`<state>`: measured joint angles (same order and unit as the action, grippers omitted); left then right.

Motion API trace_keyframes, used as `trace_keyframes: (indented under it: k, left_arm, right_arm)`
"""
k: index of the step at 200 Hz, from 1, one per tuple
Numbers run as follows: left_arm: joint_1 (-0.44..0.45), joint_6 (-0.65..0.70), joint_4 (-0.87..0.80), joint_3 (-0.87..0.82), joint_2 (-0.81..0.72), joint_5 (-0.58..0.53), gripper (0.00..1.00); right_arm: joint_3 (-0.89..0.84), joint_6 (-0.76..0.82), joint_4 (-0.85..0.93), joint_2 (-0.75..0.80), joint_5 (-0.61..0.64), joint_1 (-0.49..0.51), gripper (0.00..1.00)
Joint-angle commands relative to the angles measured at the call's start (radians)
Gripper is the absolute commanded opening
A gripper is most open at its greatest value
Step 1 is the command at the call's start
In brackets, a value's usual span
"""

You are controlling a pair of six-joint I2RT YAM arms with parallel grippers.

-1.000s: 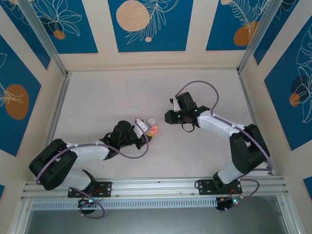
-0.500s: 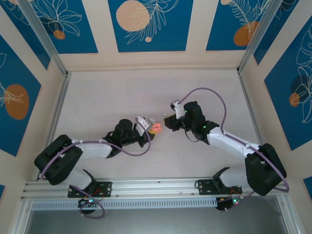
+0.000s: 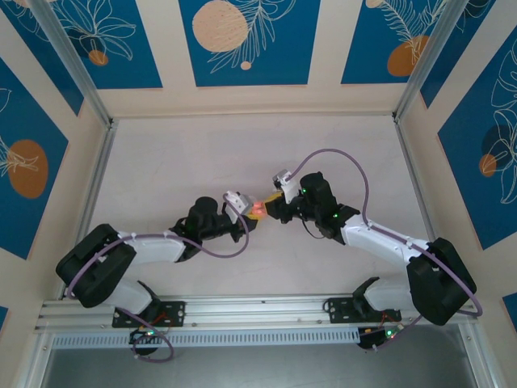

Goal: Insert the wireless bluetooth earbuds into the charging case

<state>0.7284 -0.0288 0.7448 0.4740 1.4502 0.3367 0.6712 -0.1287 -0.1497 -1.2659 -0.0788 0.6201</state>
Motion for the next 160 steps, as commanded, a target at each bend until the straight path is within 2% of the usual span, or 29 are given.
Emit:
trace_keyframes:
  k: [1,124,144,160]
  left_arm:
    - [-0.009,-0.02,0.049,0.011,-0.03,0.008,0.12]
    - [-0.009,-0.033,0.088,0.004,-0.051,-0.003,0.12]
    - [-0.009,-0.03,0.087,0.005,-0.056,-0.006,0.12]
    - [-0.009,-0.026,0.085,0.006,-0.058,-0.009,0.12]
  right_arm:
    - [-0.007,0.05,-0.007,0.034,0.008,0.006,0.22]
    - [-0.016,0.106,0.027,0.058,0.085,0.032,0.22]
    - [-0.013,0.108,0.029,0.061,0.042,0.032,0.25]
    - [-0.014,0.097,0.027,0.065,0.008,0.03,0.31]
